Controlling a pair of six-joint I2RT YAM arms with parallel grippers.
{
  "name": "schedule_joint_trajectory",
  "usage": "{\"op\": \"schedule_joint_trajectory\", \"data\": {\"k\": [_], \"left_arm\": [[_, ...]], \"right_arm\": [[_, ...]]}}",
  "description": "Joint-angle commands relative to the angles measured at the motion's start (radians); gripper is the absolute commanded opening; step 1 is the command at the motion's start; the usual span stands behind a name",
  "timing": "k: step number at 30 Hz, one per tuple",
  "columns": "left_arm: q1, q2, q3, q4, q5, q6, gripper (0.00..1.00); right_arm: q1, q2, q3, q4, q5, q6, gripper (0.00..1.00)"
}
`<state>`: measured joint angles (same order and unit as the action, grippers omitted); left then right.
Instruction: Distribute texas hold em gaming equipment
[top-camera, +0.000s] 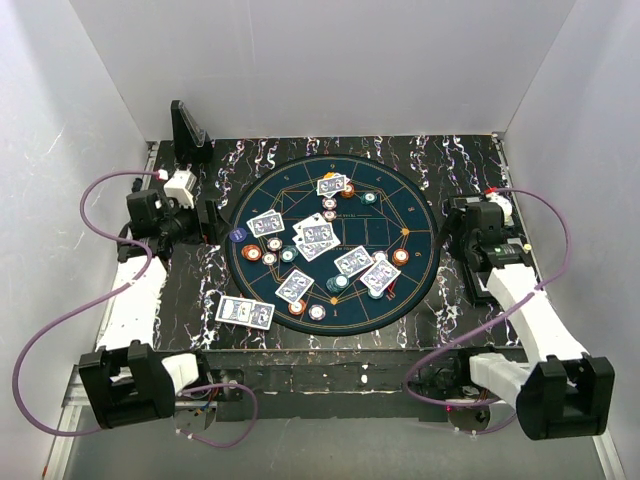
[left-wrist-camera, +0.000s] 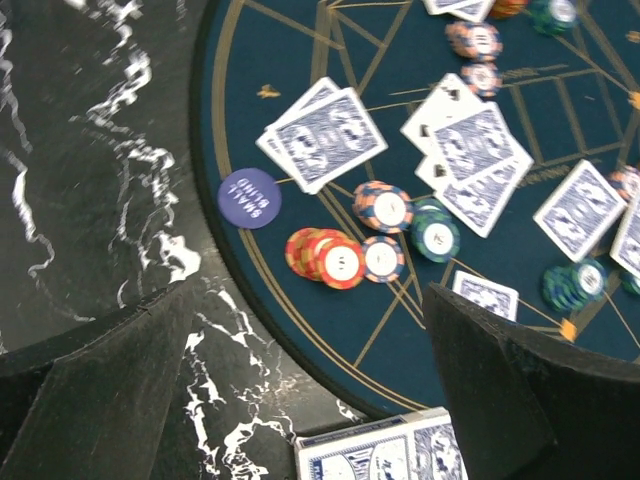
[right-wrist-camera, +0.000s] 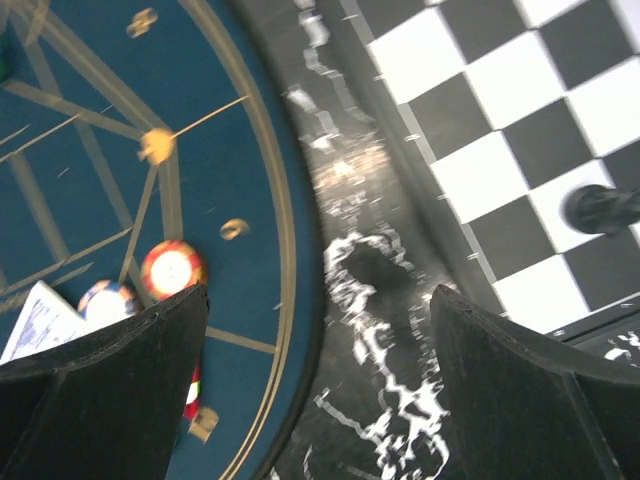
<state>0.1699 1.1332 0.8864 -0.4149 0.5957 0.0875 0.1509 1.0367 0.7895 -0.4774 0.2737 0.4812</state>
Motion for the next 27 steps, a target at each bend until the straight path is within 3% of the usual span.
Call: {"op": "schedule_joint_trajectory", "data": {"k": [1, 4, 17, 27], "left_arm": [[0.008, 0.06, -0.029, 0.119, -0.247, -0.155, 0.98], [0.008, 0.128, 0.008, 0.082, -0.266, -0.14, 0.98], [0.006, 0.148, -0.148, 0.384, -0.169, -0.104, 0.98], [0.006, 0.22, -0.329, 0.826, -0.293, -0.196, 0.98]], "right_arm": [[-0.121, 0.065, -0.035, 0.149, 0.127, 0.048, 0.98], [-0.192, 0.092, -0.059, 0.203, 0.131, 0.068, 0.98], [-0.208, 0.279, -0.025, 0.361, 0.16, -0.064, 0.98], [-0.208, 0.278, -0.231, 0.871, 0.127, -0.211, 0.98]]}}
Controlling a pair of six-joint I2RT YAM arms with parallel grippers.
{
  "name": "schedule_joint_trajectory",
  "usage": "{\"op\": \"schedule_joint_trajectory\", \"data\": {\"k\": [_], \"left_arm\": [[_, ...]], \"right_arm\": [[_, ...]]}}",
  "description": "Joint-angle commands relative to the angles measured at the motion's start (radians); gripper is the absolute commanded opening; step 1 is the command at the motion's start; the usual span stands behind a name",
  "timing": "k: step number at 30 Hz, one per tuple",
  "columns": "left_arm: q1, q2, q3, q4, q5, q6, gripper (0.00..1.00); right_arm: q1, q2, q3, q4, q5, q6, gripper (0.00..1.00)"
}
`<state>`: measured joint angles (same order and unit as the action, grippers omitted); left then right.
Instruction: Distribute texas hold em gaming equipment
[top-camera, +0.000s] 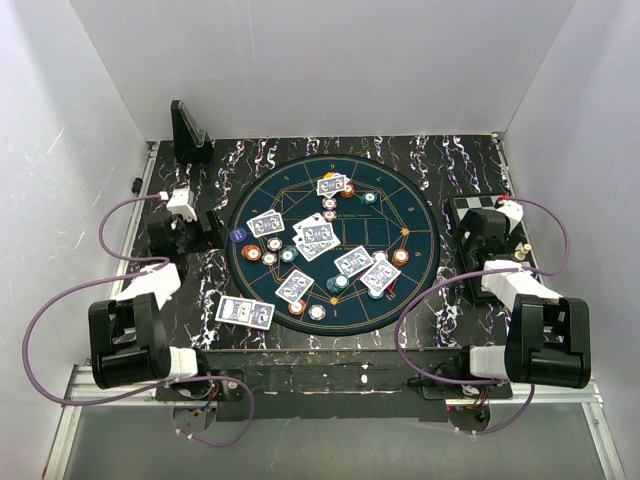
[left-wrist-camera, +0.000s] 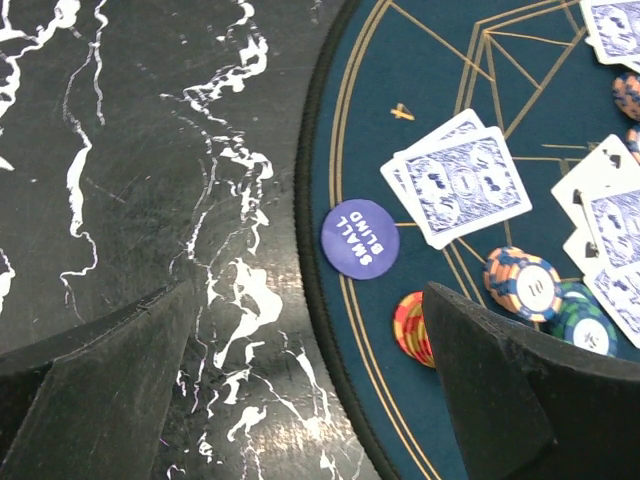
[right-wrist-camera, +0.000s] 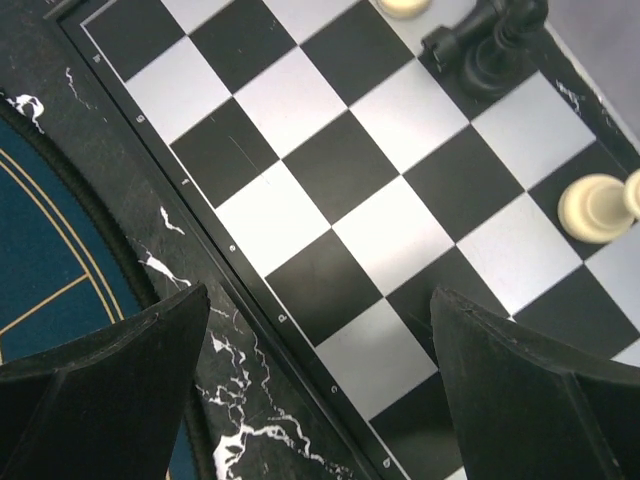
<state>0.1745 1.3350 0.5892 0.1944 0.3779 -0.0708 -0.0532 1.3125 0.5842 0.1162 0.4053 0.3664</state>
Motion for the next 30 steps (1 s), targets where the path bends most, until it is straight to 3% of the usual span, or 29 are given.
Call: {"op": "schedule_joint_trajectory", "data": {"k": [1, 7, 10, 12, 15, 21, 26, 30], "left_arm": [[0.003, 0.024, -0.046, 0.244, -0.092, -0.034, 0.98], [0.002, 0.026, -0.195, 0.575, -0.008, -0.009, 0.98], [0.002, 0.068, -0.261, 0.728, 0.093, 0.025, 0.98], [0.003, 0.096, -0.307, 0.841, 0.056, 0.0, 0.98], [0.002, 0.089, -0.344, 0.89, 0.046, 0.006, 0.98], [0.003, 0.092, -0.381, 0.948, -0.06, -0.034, 0.98], [0.003, 0.104, -0.393, 0.975, -0.114, -0.046, 0.98], [-0.021, 0.183, -0.376, 1.033, -0.119, -0.03, 0.98]], "right_arm": [[-0.005, 0.014, -0.032, 0.31, -0.011, -0.116, 0.98], [0.01, 0.036, -0.07, 0.413, -0.003, -0.15, 0.98], [0.038, -0.018, -0.217, 0.629, -0.005, -0.188, 0.98], [0.053, -0.042, -0.3, 0.771, 0.065, -0.202, 0.98], [0.09, -0.085, -0.403, 0.907, -0.014, -0.242, 0.98], [0.136, 0.072, -0.624, 1.479, -0.106, -0.342, 0.98], [0.141, 0.067, -0.598, 1.407, -0.077, -0.337, 0.98], [0.139, 0.033, -0.47, 1.185, -0.034, -0.317, 0.98]]}}
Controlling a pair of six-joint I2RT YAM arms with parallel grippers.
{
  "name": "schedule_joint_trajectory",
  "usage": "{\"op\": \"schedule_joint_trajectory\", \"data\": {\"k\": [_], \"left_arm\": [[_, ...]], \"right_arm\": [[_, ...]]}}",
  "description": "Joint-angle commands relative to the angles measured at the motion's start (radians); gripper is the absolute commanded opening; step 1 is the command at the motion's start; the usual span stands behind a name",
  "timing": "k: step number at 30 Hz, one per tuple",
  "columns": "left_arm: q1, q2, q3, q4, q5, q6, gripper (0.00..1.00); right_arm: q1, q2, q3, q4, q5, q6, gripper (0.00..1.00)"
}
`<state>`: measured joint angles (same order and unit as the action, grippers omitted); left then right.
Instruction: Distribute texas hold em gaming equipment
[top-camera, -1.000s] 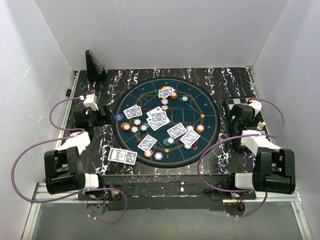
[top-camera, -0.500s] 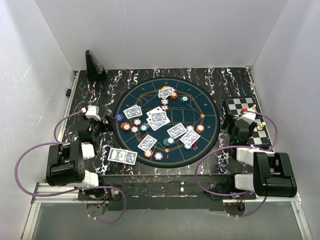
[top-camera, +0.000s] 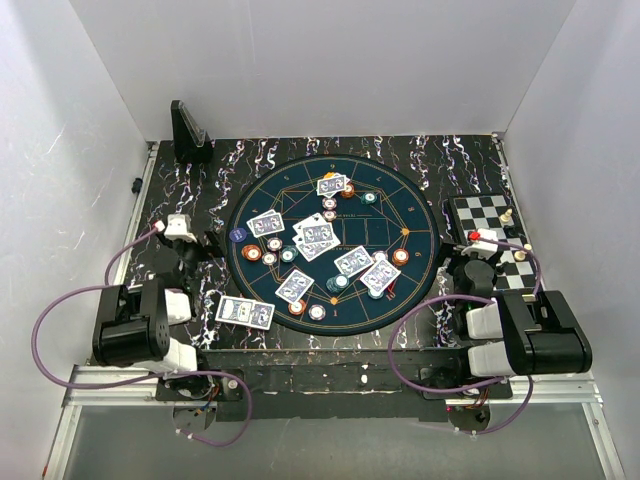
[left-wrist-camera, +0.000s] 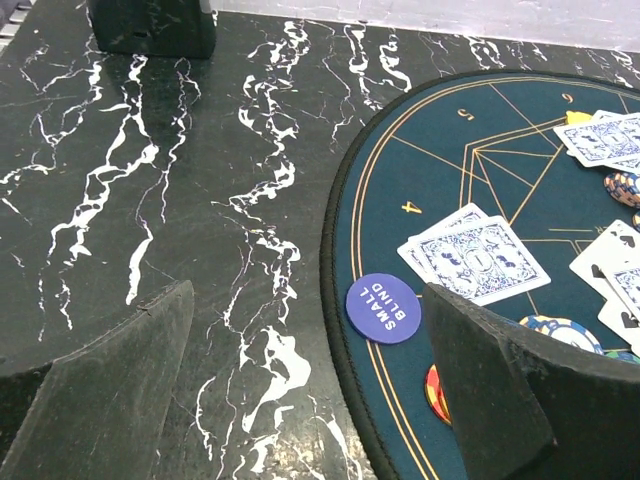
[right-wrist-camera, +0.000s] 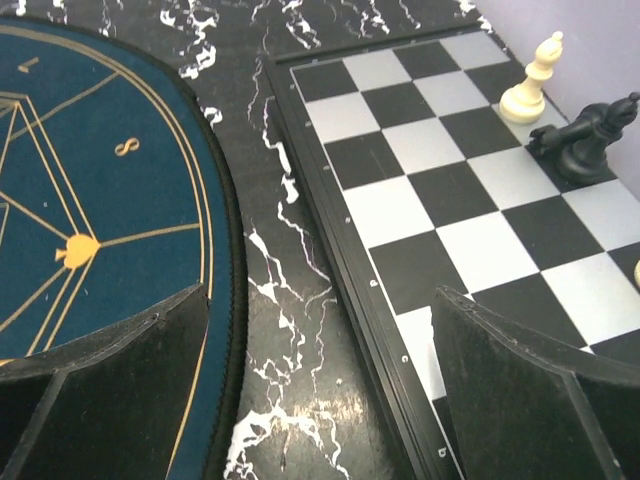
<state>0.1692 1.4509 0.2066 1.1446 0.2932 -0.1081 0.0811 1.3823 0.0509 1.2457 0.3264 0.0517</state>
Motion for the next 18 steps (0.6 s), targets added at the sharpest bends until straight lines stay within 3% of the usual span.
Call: {"op": "schedule_joint_trajectory", "data": {"k": [1, 2, 8, 10, 11, 13, 15, 18], "left_arm": [[-0.017, 0.049, 0.026, 0.016, -0.032, 0.027, 0.98], [-0.034, 0.023, 0.051, -0.085, -0.064, 0.044, 0.98], [-0.071, 0.038, 0.067, -0.08, -0.106, 0.056, 0.98], [-0.071, 0.029, 0.07, -0.106, -0.101, 0.059, 0.98], [-0.073, 0.028, 0.07, -0.105, -0.101, 0.058, 0.98], [-0.073, 0.037, 0.071, -0.091, -0.1, 0.059, 0.98], [-0.071, 0.032, 0.08, -0.121, -0.089, 0.065, 1.0], [-0.073, 0.034, 0.082, -0.117, -0.089, 0.065, 1.0]], "right_arm": [[0.003, -0.037, 0.104, -0.009, 0.056, 0.002, 0.99], [0.005, -0.034, 0.139, -0.082, 0.059, 0.002, 0.98], [-0.038, -0.051, 0.175, -0.187, -0.059, 0.007, 0.98], [-0.037, -0.086, 0.109, -0.102, -0.285, -0.094, 0.98], [-0.038, -0.103, 0.074, -0.076, -0.309, -0.096, 0.98], [-0.038, -0.086, 0.095, -0.093, -0.294, -0.089, 0.98], [-0.047, -0.046, 0.2, -0.225, -0.167, -0.025, 0.98], [-0.121, -0.043, 0.234, -0.301, -0.231, 0.027, 0.98]]}}
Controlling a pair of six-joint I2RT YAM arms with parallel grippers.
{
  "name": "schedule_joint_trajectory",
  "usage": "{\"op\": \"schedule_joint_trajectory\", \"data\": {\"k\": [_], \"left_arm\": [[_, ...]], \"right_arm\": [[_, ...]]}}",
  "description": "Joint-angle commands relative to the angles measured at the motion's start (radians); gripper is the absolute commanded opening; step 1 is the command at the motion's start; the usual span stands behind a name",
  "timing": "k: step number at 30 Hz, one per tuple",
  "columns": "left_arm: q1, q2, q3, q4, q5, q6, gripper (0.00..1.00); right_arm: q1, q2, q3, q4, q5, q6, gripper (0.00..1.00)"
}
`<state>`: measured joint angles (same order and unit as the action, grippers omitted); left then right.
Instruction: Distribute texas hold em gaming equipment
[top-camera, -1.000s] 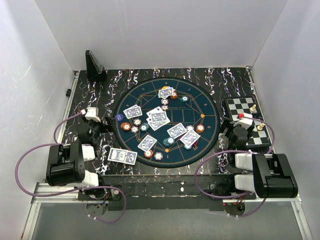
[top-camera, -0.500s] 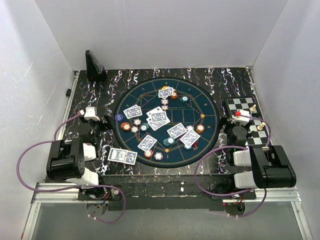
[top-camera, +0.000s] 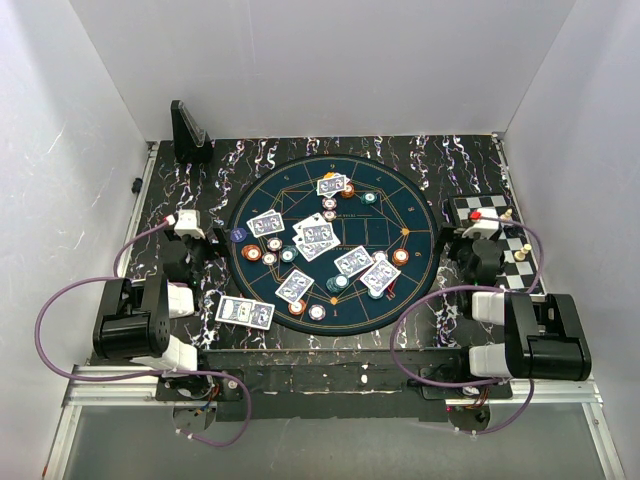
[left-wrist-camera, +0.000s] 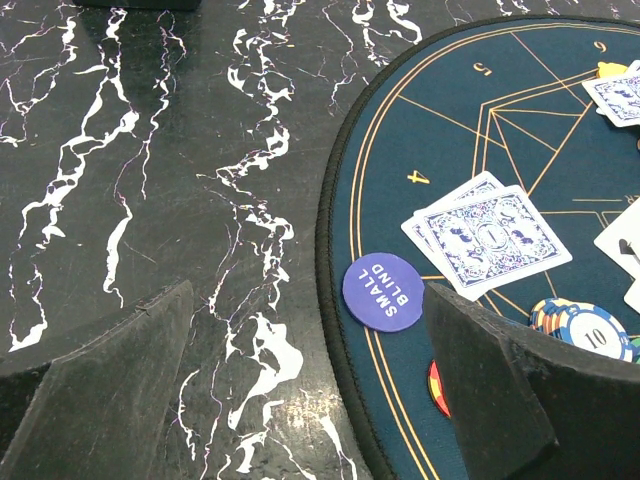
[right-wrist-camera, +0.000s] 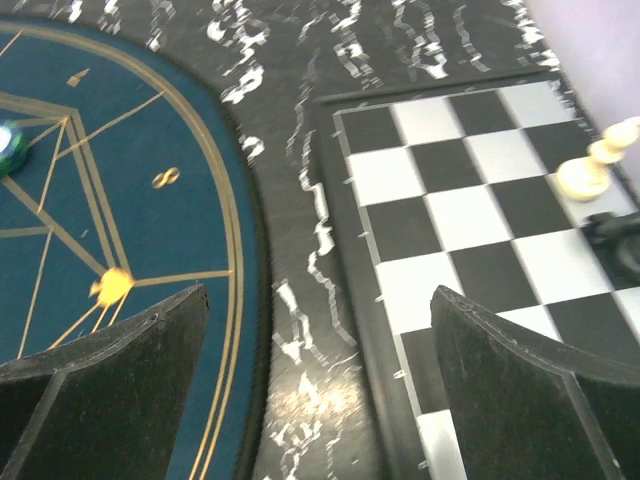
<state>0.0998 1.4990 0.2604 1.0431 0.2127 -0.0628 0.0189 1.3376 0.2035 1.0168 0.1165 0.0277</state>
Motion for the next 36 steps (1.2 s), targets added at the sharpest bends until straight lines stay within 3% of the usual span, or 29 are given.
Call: {"op": "schedule_joint_trajectory", "data": {"k": [1, 5, 8, 10, 12, 14, 17, 19, 36], "left_arm": [[-0.003, -0.014, 0.03, -0.02, -0.009, 0.021, 1.0], [-0.002, -0.014, 0.023, -0.012, -0.007, 0.023, 1.0], [-0.002, -0.016, 0.023, -0.011, -0.007, 0.023, 1.0], [-0.003, -0.014, 0.023, -0.008, -0.007, 0.023, 1.0], [-0.003, -0.014, 0.023, -0.009, -0.007, 0.023, 1.0], [-0.005, -0.014, 0.023, -0.008, -0.007, 0.023, 1.0], [-0.003, -0.013, 0.025, -0.011, -0.007, 0.023, 1.0], [-0.003, -0.014, 0.025, -0.011, -0.009, 0.023, 1.0], [-0.029, -0.014, 0.042, -0.046, -0.059, 0.037, 1.0]], "right_arm": [[-0.059, 0.0, 0.074, -0.061, -0.024, 0.051, 0.98], [-0.05, -0.021, 0.013, 0.03, -0.11, 0.0, 0.98], [-0.045, -0.046, -0.104, 0.213, -0.141, -0.011, 0.98], [-0.045, -0.014, -0.06, 0.178, -0.051, 0.024, 0.98], [-0.045, -0.006, 0.079, -0.092, 0.067, 0.083, 0.98], [-0.046, -0.002, 0.039, 0.03, 0.055, 0.068, 0.98], [-0.046, -0.018, 0.047, -0.032, 0.058, 0.074, 0.98], [-0.046, 0.0, 0.039, 0.027, 0.055, 0.064, 0.98], [-0.046, -0.005, 0.042, 0.009, 0.054, 0.067, 0.98]]}}
